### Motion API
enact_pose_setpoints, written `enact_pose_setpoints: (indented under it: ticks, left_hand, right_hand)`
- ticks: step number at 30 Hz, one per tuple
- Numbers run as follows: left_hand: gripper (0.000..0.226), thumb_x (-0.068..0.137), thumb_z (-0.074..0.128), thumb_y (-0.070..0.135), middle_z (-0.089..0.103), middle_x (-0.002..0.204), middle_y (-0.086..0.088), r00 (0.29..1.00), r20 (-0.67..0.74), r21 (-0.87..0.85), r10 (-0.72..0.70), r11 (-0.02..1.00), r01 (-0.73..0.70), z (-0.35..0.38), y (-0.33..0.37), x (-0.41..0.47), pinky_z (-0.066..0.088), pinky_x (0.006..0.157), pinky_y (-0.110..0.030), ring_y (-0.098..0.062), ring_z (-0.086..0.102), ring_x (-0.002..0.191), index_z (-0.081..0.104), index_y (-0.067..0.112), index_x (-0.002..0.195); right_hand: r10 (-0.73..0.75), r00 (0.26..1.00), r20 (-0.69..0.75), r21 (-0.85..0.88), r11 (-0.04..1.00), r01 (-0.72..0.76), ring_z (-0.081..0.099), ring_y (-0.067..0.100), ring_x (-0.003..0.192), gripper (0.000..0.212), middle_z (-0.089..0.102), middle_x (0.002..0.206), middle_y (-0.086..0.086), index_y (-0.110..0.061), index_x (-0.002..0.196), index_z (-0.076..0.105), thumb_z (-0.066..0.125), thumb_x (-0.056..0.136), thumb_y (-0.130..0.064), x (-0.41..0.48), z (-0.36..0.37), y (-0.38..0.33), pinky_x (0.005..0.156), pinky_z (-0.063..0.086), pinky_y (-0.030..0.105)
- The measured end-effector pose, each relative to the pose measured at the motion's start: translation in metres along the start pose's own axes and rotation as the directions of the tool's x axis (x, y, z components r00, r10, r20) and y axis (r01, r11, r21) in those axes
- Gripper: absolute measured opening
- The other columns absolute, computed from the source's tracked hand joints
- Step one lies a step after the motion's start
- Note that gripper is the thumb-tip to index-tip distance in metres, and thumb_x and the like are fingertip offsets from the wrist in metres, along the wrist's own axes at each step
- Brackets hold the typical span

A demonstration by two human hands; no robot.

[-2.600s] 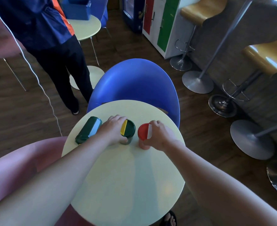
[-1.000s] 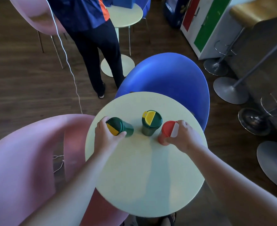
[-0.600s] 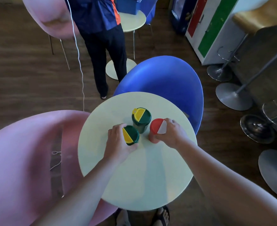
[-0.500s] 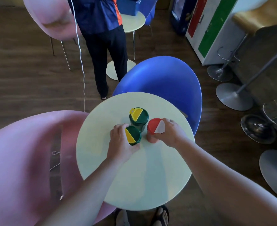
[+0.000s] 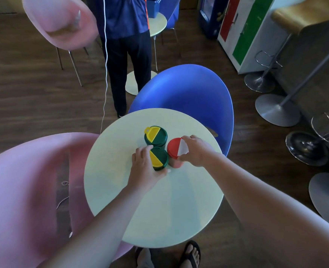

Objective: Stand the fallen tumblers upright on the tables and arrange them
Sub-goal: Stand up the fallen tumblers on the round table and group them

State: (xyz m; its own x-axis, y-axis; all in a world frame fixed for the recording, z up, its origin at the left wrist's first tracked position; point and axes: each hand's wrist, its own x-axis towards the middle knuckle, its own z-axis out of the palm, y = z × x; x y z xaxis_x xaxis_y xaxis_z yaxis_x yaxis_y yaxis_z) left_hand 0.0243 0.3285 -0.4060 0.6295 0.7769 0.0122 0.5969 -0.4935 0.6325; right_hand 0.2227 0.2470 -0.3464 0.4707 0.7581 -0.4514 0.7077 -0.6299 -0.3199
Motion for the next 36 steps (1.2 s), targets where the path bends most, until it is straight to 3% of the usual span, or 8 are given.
enact_pose_setpoints:
  ticks: [4,10,16,21,28,36]
  left_hand:
    - [0.089,0.066,0.082,0.042,0.046,0.137,-0.003,1.0,0.005,-0.047,-0.02,0.999,0.02,-0.008,-0.009,-0.002,0.049,0.099,-0.041,-0.026,0.046,0.126,0.047,0.018,0.144]
    - [0.084,0.064,0.087,0.043,0.051,0.131,-0.002,0.999,-0.022,-0.091,-0.041,0.995,0.038,-0.012,-0.011,-0.001,0.044,0.089,-0.03,-0.023,0.05,0.121,0.053,0.018,0.138]
    - [0.083,0.064,0.088,0.043,0.052,0.13,-0.001,0.999,-0.024,-0.099,-0.045,0.994,0.042,-0.012,-0.012,0.001,0.043,0.089,-0.029,-0.023,0.05,0.12,0.054,0.017,0.136]
    - [0.083,0.064,0.088,0.045,0.052,0.129,-0.002,0.998,-0.034,-0.101,-0.044,0.994,0.04,-0.01,-0.012,0.002,0.046,0.092,-0.033,-0.024,0.05,0.119,0.054,0.017,0.134]
    - [0.086,0.063,0.086,0.047,0.049,0.129,-0.002,0.998,-0.02,-0.078,-0.054,0.996,0.053,-0.011,-0.015,0.001,0.05,0.091,-0.039,-0.025,0.05,0.118,0.051,0.018,0.136]
    - [0.096,0.064,0.078,0.058,0.047,0.134,-0.001,0.994,0.09,-0.073,-0.054,0.995,0.06,-0.017,-0.022,0.005,0.049,0.099,-0.04,-0.024,0.049,0.128,0.045,0.022,0.146]
  right_hand:
    - [-0.033,0.999,0.0,0.014,0.999,0.033,0.054,0.033,0.126,0.087,0.05,0.146,0.007,-0.02,0.158,0.032,0.076,0.087,-0.045,0.002,-0.002,0.002,0.092,0.05,0.041]
    - [-0.097,0.995,0.018,-0.013,0.995,0.097,0.052,0.033,0.13,0.084,0.05,0.149,0.005,-0.023,0.158,0.033,0.075,0.088,-0.042,0.009,-0.011,0.004,0.098,0.05,0.043]
    - [-0.142,0.986,0.084,-0.122,0.981,0.151,0.041,0.03,0.144,0.07,0.043,0.16,0.002,-0.028,0.159,0.033,0.065,0.097,-0.034,0.017,-0.022,0.004,0.113,0.038,0.045]
    - [-0.112,0.987,0.118,-0.13,0.983,0.127,0.031,0.03,0.152,0.071,0.033,0.167,0.001,-0.03,0.163,0.022,0.058,0.101,-0.035,0.02,-0.019,0.002,0.12,0.031,0.047]
    - [-0.099,0.987,0.125,-0.099,0.989,0.111,0.03,0.031,0.153,0.073,0.029,0.169,0.002,-0.027,0.164,0.017,0.056,0.103,-0.034,0.021,-0.015,0.001,0.12,0.032,0.049]
    - [-0.069,0.996,0.065,0.002,0.998,0.069,0.032,0.031,0.151,0.077,0.027,0.169,-0.001,-0.029,0.164,0.015,0.058,0.101,-0.038,0.016,-0.008,0.005,0.117,0.036,0.047]
